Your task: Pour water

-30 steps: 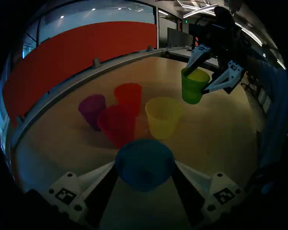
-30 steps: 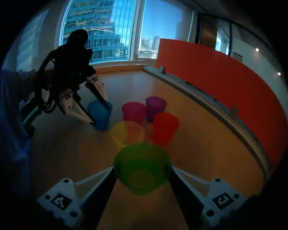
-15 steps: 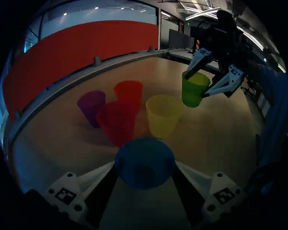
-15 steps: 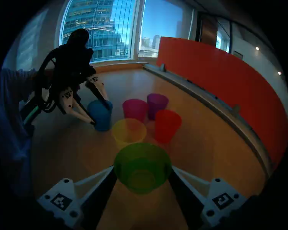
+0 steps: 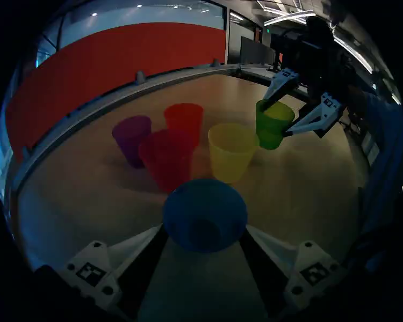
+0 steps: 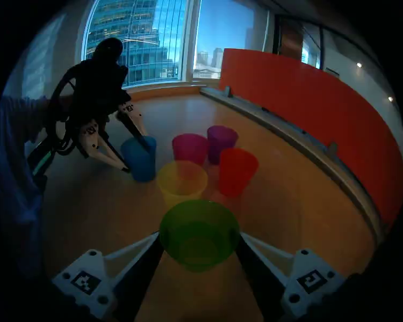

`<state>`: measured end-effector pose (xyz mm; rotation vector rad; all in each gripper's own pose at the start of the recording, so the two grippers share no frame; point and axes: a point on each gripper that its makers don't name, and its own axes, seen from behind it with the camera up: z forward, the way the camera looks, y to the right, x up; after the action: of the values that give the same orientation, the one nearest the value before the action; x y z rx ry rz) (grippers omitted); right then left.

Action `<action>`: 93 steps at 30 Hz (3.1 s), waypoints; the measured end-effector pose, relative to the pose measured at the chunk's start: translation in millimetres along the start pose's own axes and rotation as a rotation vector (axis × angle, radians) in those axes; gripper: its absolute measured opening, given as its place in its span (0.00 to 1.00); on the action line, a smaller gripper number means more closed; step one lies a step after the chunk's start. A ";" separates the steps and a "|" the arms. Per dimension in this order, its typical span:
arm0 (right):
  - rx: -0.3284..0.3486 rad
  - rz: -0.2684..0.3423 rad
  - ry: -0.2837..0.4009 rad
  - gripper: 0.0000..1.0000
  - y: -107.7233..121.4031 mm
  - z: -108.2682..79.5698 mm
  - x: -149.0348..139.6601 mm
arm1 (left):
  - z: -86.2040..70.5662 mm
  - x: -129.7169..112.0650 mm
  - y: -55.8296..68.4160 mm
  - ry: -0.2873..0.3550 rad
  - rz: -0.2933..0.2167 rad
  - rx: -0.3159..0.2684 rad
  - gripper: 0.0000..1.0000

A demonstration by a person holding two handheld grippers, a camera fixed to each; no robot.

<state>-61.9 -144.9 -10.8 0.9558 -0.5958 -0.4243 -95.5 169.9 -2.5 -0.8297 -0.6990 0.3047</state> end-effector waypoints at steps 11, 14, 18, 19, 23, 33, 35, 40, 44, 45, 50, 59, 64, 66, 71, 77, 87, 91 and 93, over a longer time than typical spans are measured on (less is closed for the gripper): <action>0.019 0.010 -0.015 0.91 -11.7 15.1 -15.4 | -11.1 -17.7 6.1 -0.005 -0.004 0.010 0.91; 0.023 0.015 -0.015 0.91 -14.1 16.8 -17.1 | -14.5 -21.6 9.3 -0.005 -0.008 0.010 0.91; 0.027 0.027 -0.010 0.91 -16.8 17.8 -17.7 | -18.0 -25.0 11.8 -0.003 -0.011 0.012 0.91; 0.027 0.029 -0.010 0.91 -17.3 17.7 -17.9 | -18.9 -25.3 12.0 -0.001 -0.012 0.013 0.91; 0.029 0.035 -0.008 0.91 -20.0 17.3 -19.2 | -22.5 -26.6 13.9 0.005 -0.019 0.014 0.91; 0.028 0.060 -0.003 0.94 -22.2 17.5 -19.8 | -28.1 -28.3 19.3 0.013 -0.027 0.015 0.91; 0.028 0.062 -0.002 0.97 -23.4 16.9 -20.7 | -28.6 -28.9 20.3 0.013 -0.031 0.013 0.91; 0.017 0.067 -0.012 1.00 -24.4 15.1 -27.6 | -31.0 -31.5 21.1 0.015 -0.039 0.018 0.91; 0.009 0.078 -0.006 1.00 -25.6 8.2 -31.8 | -35.1 -32.8 20.6 0.022 -0.047 0.030 0.91; 0.005 0.081 -0.005 1.00 -25.7 5.4 -33.4 | -36.6 -33.3 20.8 0.025 -0.051 0.032 0.91; -0.022 0.092 -0.001 1.00 -23.7 -10.2 -42.4 | -43.3 -35.8 21.7 0.044 -0.078 0.042 0.91; -0.088 0.102 0.021 1.00 -20.2 -47.0 -53.0 | -64.0 -36.2 17.5 0.087 -0.100 0.097 0.91; -0.127 0.119 0.037 1.00 -16.8 -62.0 -57.0 | -75.6 -38.0 14.3 0.102 -0.108 0.139 0.91; -0.147 0.132 0.049 1.00 -13.6 -66.5 -56.9 | -79.7 -37.6 12.1 0.112 -0.113 0.158 0.91; -0.223 0.172 0.096 1.00 3.2 -77.8 -50.2 | -90.3 -32.6 3.3 0.156 -0.130 0.216 0.91; -0.327 0.212 0.195 1.00 22.5 -94.2 -29.8 | -106.5 -21.1 -10.1 0.238 -0.124 0.306 0.91; -0.516 0.224 0.334 1.00 48.3 -119.8 -2.0 | -141.1 5.9 -36.8 0.415 -0.166 0.473 0.91; -0.596 0.250 0.393 1.00 58.4 -128.4 5.7 | -151.4 13.2 -44.1 0.477 -0.190 0.527 0.91; -0.635 0.267 0.423 1.00 63.3 -131.9 8.4 | -156.4 17.7 -47.1 0.508 -0.198 0.555 0.91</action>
<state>34.0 -34.1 -12.3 0.3289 -0.1703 -0.1421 22.3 59.3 -32.5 -0.2797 -0.1936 0.0892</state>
